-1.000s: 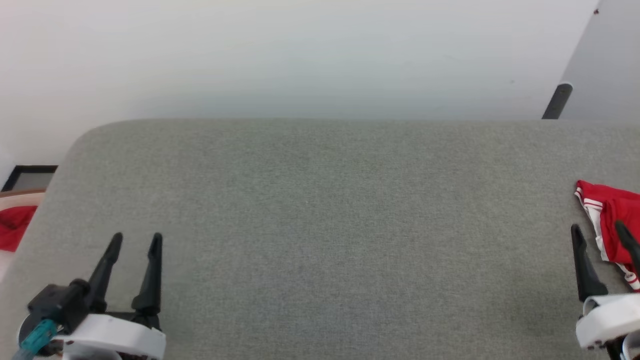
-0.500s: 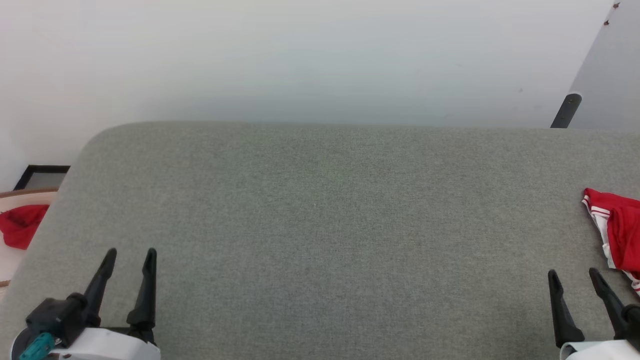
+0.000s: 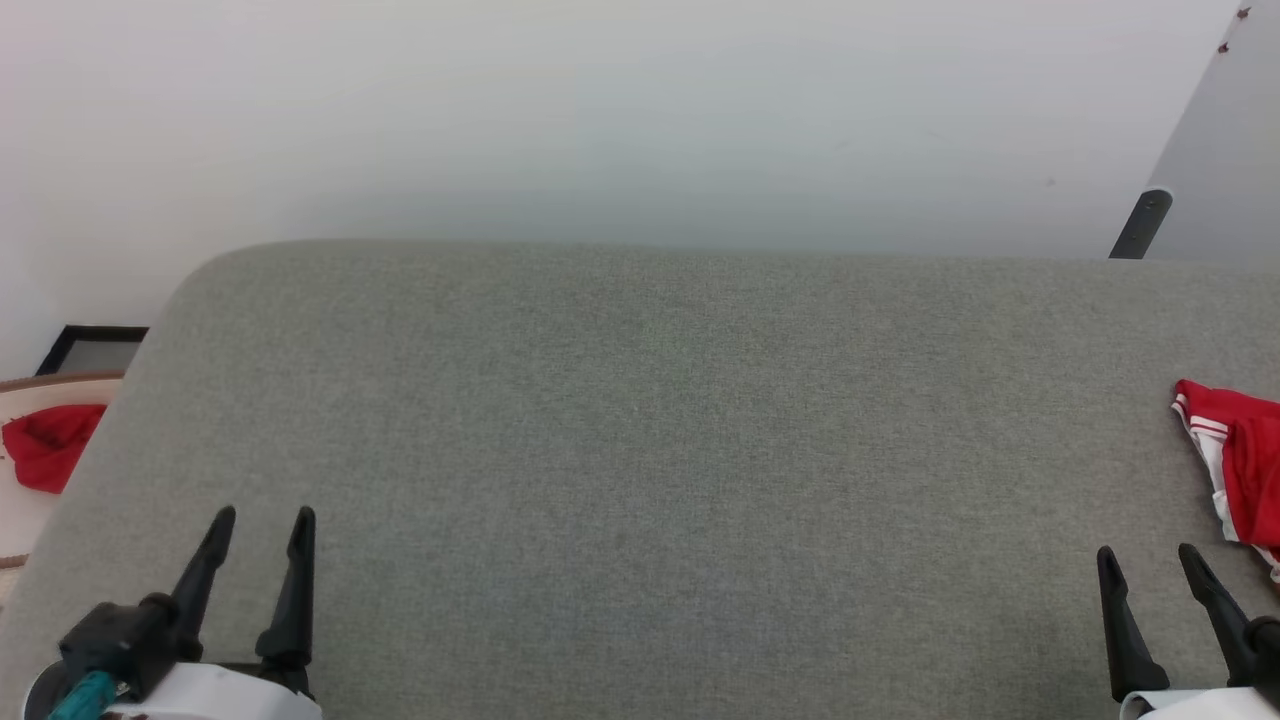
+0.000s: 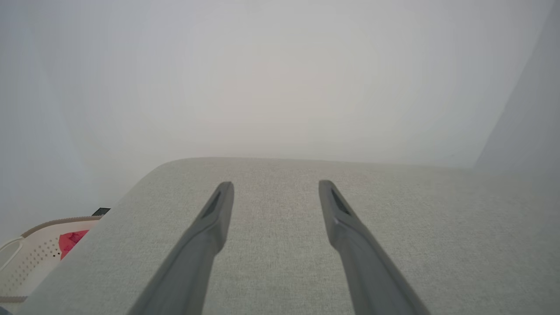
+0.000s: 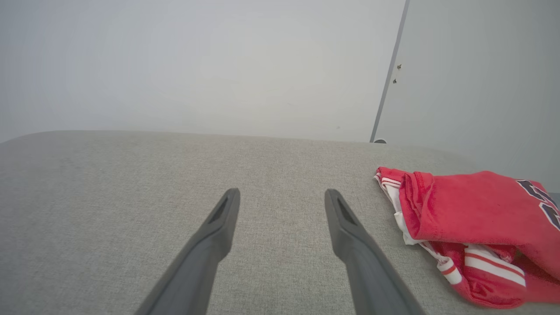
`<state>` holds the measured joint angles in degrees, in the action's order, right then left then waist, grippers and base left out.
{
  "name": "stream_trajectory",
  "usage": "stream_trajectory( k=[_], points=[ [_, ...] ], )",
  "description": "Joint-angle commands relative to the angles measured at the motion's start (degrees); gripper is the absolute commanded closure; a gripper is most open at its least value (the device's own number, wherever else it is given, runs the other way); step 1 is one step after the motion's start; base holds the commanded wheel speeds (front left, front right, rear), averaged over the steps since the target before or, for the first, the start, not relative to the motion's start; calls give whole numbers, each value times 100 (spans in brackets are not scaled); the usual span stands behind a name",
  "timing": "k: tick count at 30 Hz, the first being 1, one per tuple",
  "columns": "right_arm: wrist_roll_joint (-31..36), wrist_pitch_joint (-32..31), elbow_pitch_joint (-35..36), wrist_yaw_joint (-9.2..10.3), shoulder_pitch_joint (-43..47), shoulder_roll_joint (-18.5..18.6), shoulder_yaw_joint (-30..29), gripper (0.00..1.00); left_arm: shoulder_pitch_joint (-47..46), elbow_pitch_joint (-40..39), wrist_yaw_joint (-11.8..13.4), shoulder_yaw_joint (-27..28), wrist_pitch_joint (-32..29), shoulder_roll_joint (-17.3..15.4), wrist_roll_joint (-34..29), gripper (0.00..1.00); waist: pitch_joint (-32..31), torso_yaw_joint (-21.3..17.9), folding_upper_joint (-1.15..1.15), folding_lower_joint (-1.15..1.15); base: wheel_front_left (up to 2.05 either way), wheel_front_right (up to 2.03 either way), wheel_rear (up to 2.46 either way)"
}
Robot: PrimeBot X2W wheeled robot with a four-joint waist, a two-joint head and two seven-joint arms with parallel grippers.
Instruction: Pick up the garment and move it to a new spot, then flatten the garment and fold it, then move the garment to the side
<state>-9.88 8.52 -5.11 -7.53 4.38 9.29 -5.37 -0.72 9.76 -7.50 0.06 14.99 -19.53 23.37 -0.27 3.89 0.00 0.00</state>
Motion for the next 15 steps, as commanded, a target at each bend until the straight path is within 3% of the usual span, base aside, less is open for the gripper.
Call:
stream_trajectory(
  k=[1, 2, 6, 15],
  points=[
    [28, 20, 9, 9, 87, -3, -9, 0, 47, 11, 2, 12, 17, -7, -100, 0, 5, 6, 0, 0, 0, 0, 0],
    [-2, -1, -17, 0, -1, -5, 1, 100, 10, 29, 1, 0, -3, 12, -54, 100, 4, 6, 0, 0, 0, 0, 0],
    [-13, -33, -251, 0, 7, -99, 19, 100, 132, 237, 0, -69, -38, 202, -30, 100, 4, 6, 0, 0, 0, 0, 0],
    [-1007, -231, -350, 1, -143, -166, -18, 100, 47, 264, 1, 20, -295, 385, 814, 100, 7, -23, 0, 0, 0, 0, 0]
  ],
)
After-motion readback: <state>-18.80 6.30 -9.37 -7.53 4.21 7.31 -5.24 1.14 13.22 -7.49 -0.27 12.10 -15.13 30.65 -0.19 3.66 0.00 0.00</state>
